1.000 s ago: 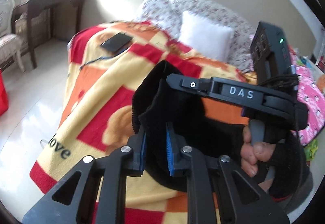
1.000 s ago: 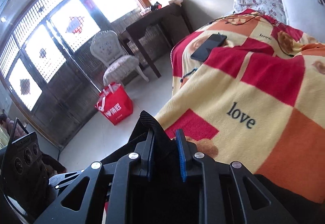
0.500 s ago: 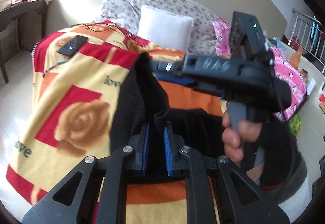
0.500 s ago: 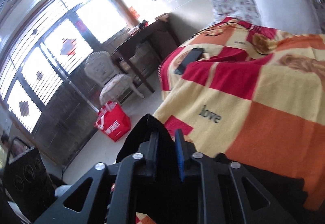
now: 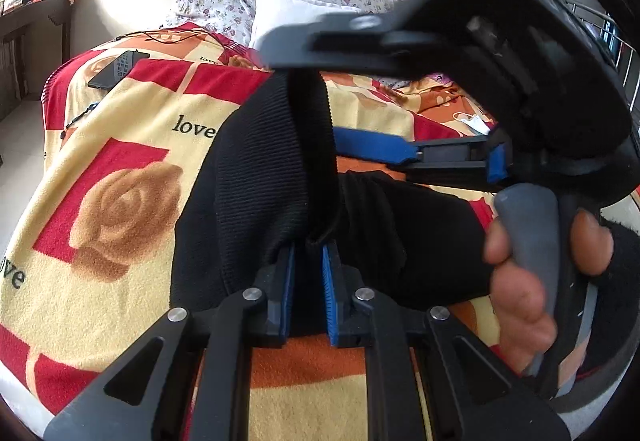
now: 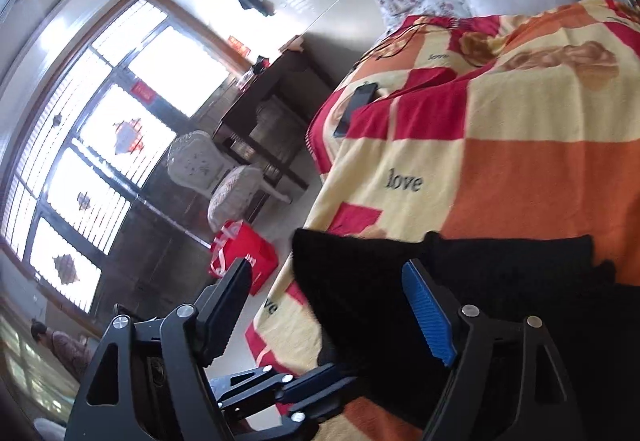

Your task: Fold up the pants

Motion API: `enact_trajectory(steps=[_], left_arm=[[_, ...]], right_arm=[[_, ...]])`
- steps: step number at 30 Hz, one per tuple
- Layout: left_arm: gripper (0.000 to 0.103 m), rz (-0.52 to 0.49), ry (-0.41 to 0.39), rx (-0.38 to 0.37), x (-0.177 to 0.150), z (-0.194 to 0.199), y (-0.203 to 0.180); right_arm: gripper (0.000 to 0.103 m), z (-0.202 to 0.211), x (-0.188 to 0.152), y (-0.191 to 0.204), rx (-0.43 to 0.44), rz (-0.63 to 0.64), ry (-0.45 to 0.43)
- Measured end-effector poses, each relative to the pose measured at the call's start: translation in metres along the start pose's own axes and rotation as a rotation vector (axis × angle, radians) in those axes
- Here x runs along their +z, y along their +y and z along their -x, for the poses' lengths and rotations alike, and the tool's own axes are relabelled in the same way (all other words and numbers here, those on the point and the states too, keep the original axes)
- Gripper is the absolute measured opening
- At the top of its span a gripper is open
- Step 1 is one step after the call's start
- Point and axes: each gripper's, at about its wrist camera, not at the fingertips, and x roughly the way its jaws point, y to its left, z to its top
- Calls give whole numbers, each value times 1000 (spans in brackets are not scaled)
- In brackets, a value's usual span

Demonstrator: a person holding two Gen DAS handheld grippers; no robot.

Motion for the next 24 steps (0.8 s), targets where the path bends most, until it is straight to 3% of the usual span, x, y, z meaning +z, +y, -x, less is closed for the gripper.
enact_trajectory(steps=[3,4,5,7,12,16,24], left_arm=[[11,-10,-6,6,-4,4,-1],[11,-13,-7,9,-5,7,-1],[11,-21,-8,19,-7,13,1],[13,-32,-16,34,-10,23,4],[22,-18,-63,105,1,50,24],[37,10,-89,131,14,52,33],[47,-26,-39,67,26,18,2]], right_arm=[[80,-20,-8,5,-67,62,55],[75,-26,-11,4,-96,76,70],[44,-33,-14,0,-128,82,84],[11,-42,-20,-12,-75,49,103],[10,-20,-19,-14,-66,61,55],[10,19,-12,-13,-89,84,-5],[10,115,-24,-36,-234,98,-83]])
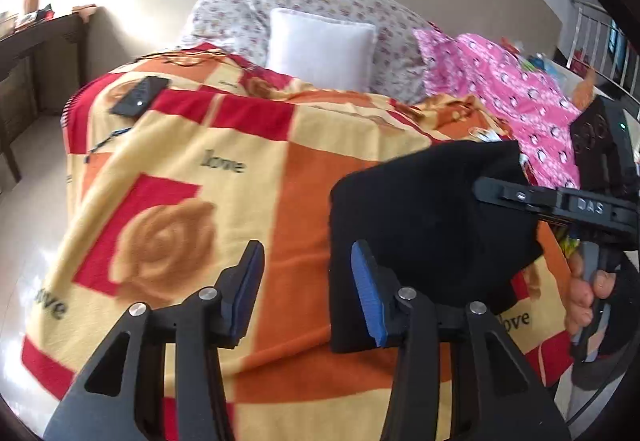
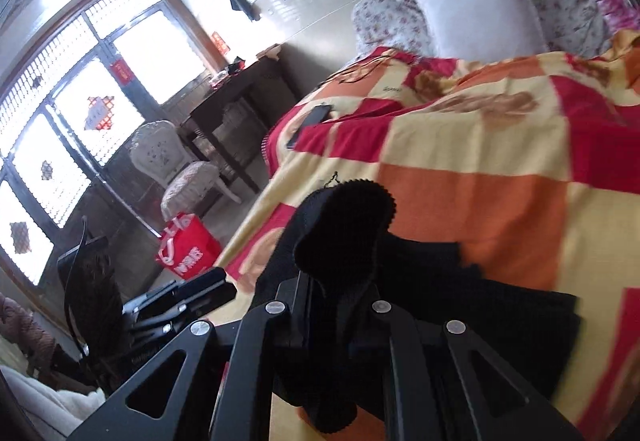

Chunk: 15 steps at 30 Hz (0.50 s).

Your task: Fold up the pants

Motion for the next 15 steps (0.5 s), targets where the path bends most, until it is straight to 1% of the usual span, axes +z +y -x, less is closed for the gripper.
enact_trajectory(steps=[1,3,5,6,7,9,10,11,12,13,14,15], left_arm=[[50,-13,5,-5,0,-5,-7],[51,-33,22,-8,0,-17,-18],[51,-66,70,-5,-3,-38,-32],[51,-79,87,2,-4,-44,-36],[51,-100,106,12,-6,-50,-41],[51,-128,103,30,-5,-49,-46],[53,-130,96,31,-2,-47,-47],[57,-126,87,32,2,-46,-46],[60,-115,78,36,9,-46,-45],[64,-112,78,40,13,-48,-45],[64,-117,84,48,18,-52,-46],[64,-125,84,61,22,-59,-48]], right_arm=[[10,11,-4,-10,-32,-4,-2],[11,18,-12,-28,-112,-20,14],[17,7,-19,-47,-230,-29,70],[19,-2,-25,-60,-317,-37,113],[22,-3,-29,-68,-344,-46,125],[22,10,-34,-76,-296,-99,86],[25,17,-33,-77,-280,-117,66],[34,24,-32,-79,-253,-139,40],[40,28,-32,-81,-221,-159,16],[54,30,-30,-84,-176,-187,-6],[57,29,-29,-87,-148,-206,-16],[57,27,-27,-86,-147,-208,-18]])
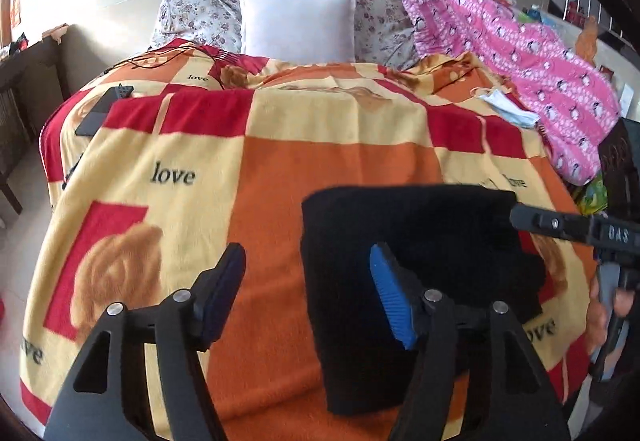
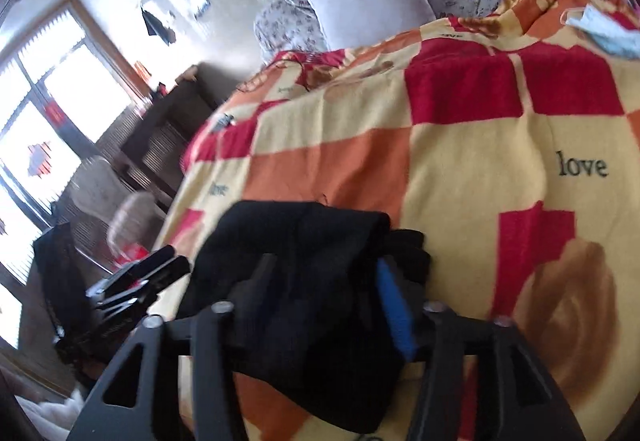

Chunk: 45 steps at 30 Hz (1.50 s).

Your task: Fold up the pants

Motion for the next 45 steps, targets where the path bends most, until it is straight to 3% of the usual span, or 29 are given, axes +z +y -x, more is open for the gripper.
enact_trajectory(steps=[1,2,3,4,9,11,13,17,20,24,25,26,27,28,34,38,40,43,45], left_arm=[[64,-6,2,9,3,-6,-2],[64,-14,17,17,5,-13,-5],[64,-23,41,24,7,-23,-8],[64,-28,48,23,7,-28,-11],[64,-57,76,-1,9,-50,-32],[64,-68,67,17,10,-54,-36],[64,-60,72,12,11,-52,-35],[64,-40,70,-11,7,-36,-27],[64,-36,53,-14,-2,-24,-25],[64,-51,51,-12,-16,-16,-32],[64,-54,56,-7,-18,-17,-34],[64,-54,59,-5,-20,-17,-35],[64,-49,61,-8,-20,-17,-36],[64,-45,64,-16,-21,-15,-36],[71,-53,55,0,-27,-14,-43],[74,-55,57,6,-28,-15,-44],[73,-43,63,-3,-27,-11,-41],[73,-35,51,1,-26,-4,-38],[73,-37,46,8,-26,-1,-37]], right_arm=[[56,-5,0,1,-10,4,0],[48,-13,0,-1,-25,5,8],[35,-18,0,-2,-34,8,19],[10,-23,-2,4,-49,21,24],[10,-34,4,14,-222,128,26],[10,-41,6,11,-232,136,35],[13,-35,9,6,-205,105,18],[41,1,2,2,-108,47,-21],[52,21,-13,12,-50,62,-13],[48,12,-33,18,-49,83,27],[34,6,-37,19,-79,96,38],[14,5,-40,22,-110,118,32],[5,10,-41,24,-106,132,24],[3,16,-42,26,-99,139,18],[2,24,-56,33,-210,225,51],[2,20,-59,23,-215,195,61],[10,29,-56,26,-264,204,52],[10,48,-48,30,-202,179,-1],[25,52,-43,36,-184,185,-34]])
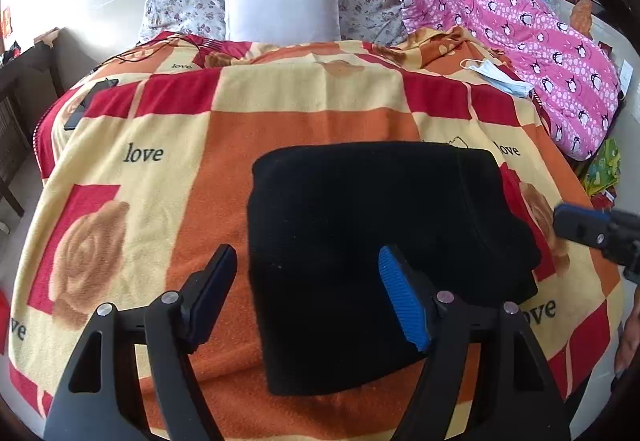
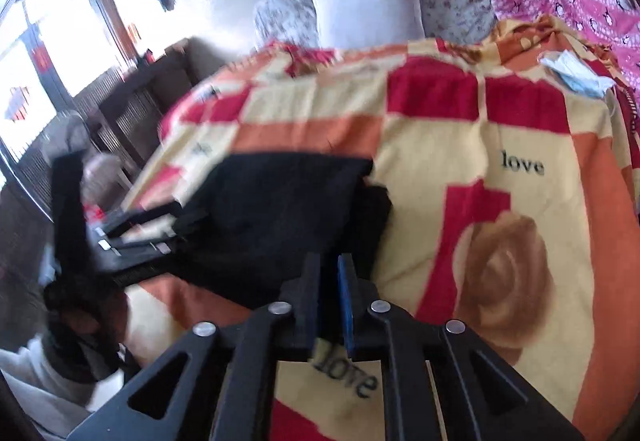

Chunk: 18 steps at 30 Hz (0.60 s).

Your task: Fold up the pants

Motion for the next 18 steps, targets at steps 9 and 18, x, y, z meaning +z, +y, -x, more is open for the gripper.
enact_trajectory(steps=[9,18], left_arm=[[73,31,-12,40,18,-6,15],[76,59,32,27,28,-38,15]], right_arm=[[40,-41,24,19,11,29,-2],[38,-94,39,-1,-70,9,60]])
